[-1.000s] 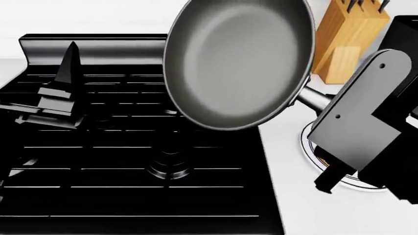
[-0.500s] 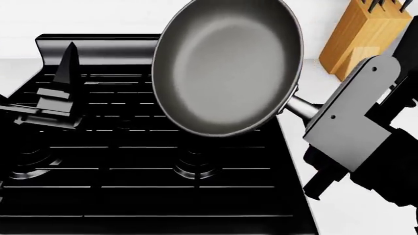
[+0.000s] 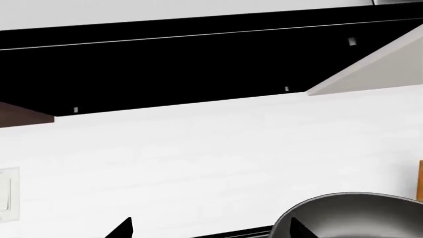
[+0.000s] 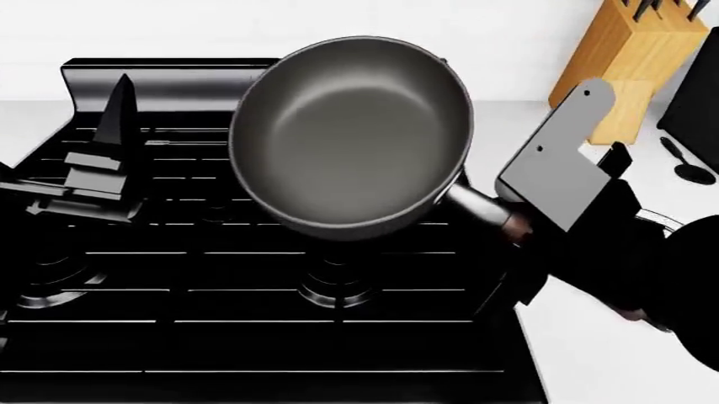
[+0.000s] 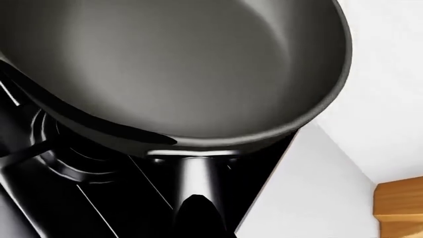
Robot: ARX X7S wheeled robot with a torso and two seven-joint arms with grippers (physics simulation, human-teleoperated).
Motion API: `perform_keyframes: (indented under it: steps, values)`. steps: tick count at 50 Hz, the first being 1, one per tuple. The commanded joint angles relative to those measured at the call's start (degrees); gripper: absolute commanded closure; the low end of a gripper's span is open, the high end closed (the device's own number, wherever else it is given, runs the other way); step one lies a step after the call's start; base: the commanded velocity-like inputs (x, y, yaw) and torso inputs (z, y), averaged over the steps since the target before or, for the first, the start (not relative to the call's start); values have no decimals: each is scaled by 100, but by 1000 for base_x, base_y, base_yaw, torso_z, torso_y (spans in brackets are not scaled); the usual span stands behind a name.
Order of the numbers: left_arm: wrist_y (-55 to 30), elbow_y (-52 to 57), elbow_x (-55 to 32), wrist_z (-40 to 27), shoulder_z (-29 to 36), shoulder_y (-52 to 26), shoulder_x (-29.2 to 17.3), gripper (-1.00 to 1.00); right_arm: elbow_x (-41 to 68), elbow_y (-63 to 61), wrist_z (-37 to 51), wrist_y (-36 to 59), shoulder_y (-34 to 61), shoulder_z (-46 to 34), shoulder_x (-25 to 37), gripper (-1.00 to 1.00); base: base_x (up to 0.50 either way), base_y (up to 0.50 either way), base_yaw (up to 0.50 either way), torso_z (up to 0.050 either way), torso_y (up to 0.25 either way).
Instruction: Pick up the pan and dump the vegetables in it onto the plate. Then return the pan to the stove.
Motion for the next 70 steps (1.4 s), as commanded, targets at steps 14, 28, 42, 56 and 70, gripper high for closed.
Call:
perform_keyframes:
  steps: [14, 28, 42, 56, 70]
  values:
    - [92, -34, 81, 35, 40, 91, 38, -100, -223, 354, -277, 124, -222, -113, -426, 100, 0, 0, 0, 1, 1]
    - [147, -40, 91, 65, 96, 100, 85, -100, -466, 798, -692, -326, -589, -95, -603, 100, 0, 0, 0, 0, 1]
    - [137, -74, 141, 72, 182, 48, 74, -100, -658, 1181, -845, -1037, -1307, -121, -441, 100, 0, 0, 0, 0, 1]
    - [198, -90, 157, 87, 184, 87, 98, -100, -695, 1093, -847, -954, -1562, -319, -484, 100, 0, 0, 0, 1, 1]
    - [336, -135, 237, 172, 140, 248, 141, -100, -831, 1340, -953, -1191, -1759, -314, -645, 100, 0, 0, 0, 0, 1]
